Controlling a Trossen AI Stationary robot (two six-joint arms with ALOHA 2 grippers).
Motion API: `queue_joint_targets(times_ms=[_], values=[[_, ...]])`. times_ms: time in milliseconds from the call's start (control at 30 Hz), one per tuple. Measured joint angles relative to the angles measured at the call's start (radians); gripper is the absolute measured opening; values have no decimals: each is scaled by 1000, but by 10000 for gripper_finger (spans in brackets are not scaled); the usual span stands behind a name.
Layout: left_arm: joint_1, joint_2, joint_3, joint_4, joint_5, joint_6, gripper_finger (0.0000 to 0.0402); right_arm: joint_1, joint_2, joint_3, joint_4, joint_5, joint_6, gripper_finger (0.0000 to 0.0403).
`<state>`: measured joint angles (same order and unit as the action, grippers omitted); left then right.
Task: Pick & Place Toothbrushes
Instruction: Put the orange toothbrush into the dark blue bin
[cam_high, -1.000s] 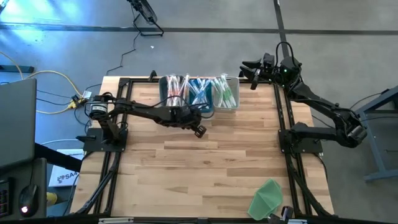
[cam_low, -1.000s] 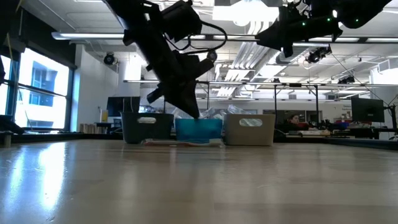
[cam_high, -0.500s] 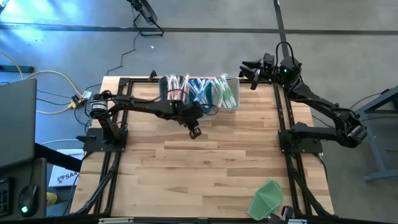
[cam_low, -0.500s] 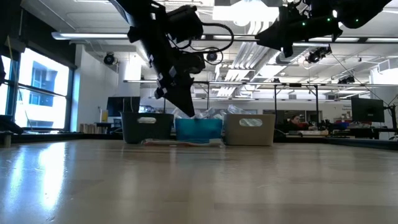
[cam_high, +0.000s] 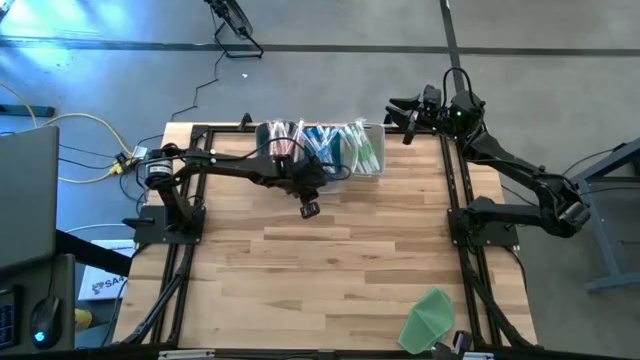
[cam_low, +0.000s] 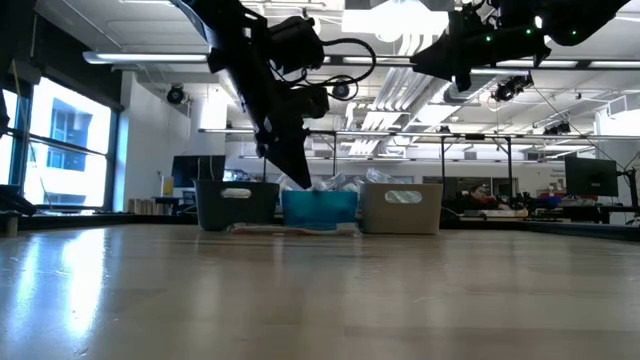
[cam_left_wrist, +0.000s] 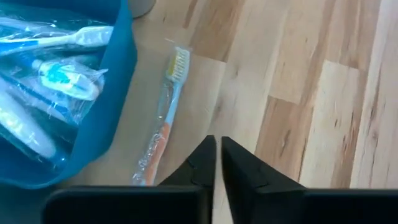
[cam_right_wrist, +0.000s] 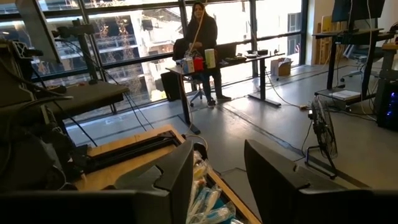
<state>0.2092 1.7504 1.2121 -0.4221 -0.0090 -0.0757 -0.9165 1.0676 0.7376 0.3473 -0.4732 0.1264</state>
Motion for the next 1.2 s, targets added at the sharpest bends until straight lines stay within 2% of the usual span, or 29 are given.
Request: queue_joint_targets(times_ms=[167,333,700,900,1200], values=[[0,0,0,-5,-87,3,81,0,0,0,0,3,0,136],[1,0,-3,-59,-98,15,128,0,0,0,0,3,0,136],[1,2,-76,-76,-129,-11,134,0,0,0,0,3,0,136],[48,2,-102,-80,-129,-58,134,0,0,0,-1,3,0,136],[95,2,-104,-67,-92,-34,134,0,0,0,-1,3,0,136]])
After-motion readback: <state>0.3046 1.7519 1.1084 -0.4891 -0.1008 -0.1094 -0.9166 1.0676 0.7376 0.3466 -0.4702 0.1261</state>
